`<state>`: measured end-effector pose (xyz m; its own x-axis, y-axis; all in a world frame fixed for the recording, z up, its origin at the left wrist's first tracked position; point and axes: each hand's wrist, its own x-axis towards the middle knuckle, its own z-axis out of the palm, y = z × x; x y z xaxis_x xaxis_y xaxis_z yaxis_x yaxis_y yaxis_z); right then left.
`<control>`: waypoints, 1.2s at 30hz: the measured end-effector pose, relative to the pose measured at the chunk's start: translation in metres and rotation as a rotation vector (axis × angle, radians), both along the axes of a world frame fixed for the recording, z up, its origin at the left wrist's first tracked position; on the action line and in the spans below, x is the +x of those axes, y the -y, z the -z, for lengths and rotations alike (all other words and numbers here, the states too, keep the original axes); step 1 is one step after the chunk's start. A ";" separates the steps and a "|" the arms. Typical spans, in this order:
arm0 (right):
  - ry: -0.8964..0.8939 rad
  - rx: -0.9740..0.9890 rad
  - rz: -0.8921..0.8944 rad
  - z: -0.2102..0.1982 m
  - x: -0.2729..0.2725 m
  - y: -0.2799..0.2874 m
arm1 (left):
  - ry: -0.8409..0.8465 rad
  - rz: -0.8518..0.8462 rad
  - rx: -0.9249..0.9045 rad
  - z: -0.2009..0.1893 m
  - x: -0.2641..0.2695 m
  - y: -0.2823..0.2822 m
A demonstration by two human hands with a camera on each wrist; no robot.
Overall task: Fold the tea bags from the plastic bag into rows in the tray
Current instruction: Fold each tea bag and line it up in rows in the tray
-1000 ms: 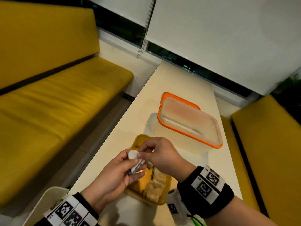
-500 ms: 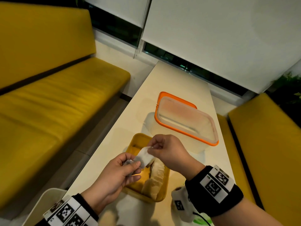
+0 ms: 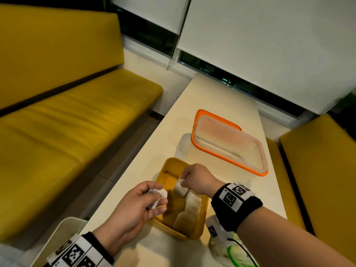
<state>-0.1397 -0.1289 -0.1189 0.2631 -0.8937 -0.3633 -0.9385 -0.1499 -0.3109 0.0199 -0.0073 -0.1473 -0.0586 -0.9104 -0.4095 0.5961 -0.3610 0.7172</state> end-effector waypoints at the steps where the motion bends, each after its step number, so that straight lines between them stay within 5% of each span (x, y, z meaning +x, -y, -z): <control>1: -0.037 0.008 0.007 0.005 0.000 0.000 | 0.002 0.000 0.000 0.000 0.001 0.000; 9: -0.383 -0.155 -0.040 0.017 0.004 0.000 | -0.017 0.033 0.007 -0.002 0.002 -0.004; 13: -0.355 -0.199 -0.063 0.013 0.008 -0.003 | -0.048 0.068 0.004 -0.002 0.000 -0.005; 16: -0.084 -0.245 -0.066 -0.005 0.012 -0.014 | -0.058 0.054 -0.016 -0.001 -0.002 -0.003; 19: 0.323 0.065 -0.029 -0.027 0.018 -0.037 | -0.071 0.020 -0.034 -0.001 -0.004 0.000; 21: 0.421 0.192 -0.015 -0.028 0.017 -0.047 | -0.074 0.008 -0.046 0.000 -0.006 0.001; 24: 0.491 0.117 0.028 -0.022 0.016 -0.051 | -0.048 0.020 -0.052 0.000 -0.010 0.002; 28: 0.488 0.043 0.077 -0.026 0.011 -0.049 | 0.000 0.036 -0.048 -0.001 -0.014 0.003; 36: 0.110 0.002 -0.034 -0.007 -0.002 -0.017 | 0.115 0.073 -0.020 0.003 -0.015 -0.003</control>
<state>-0.1419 -0.1118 -0.1116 0.3313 -0.8829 -0.3327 -0.8933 -0.1800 -0.4120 0.0047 -0.0044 -0.1503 -0.0783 -0.9137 -0.3988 0.4820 -0.3849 0.7871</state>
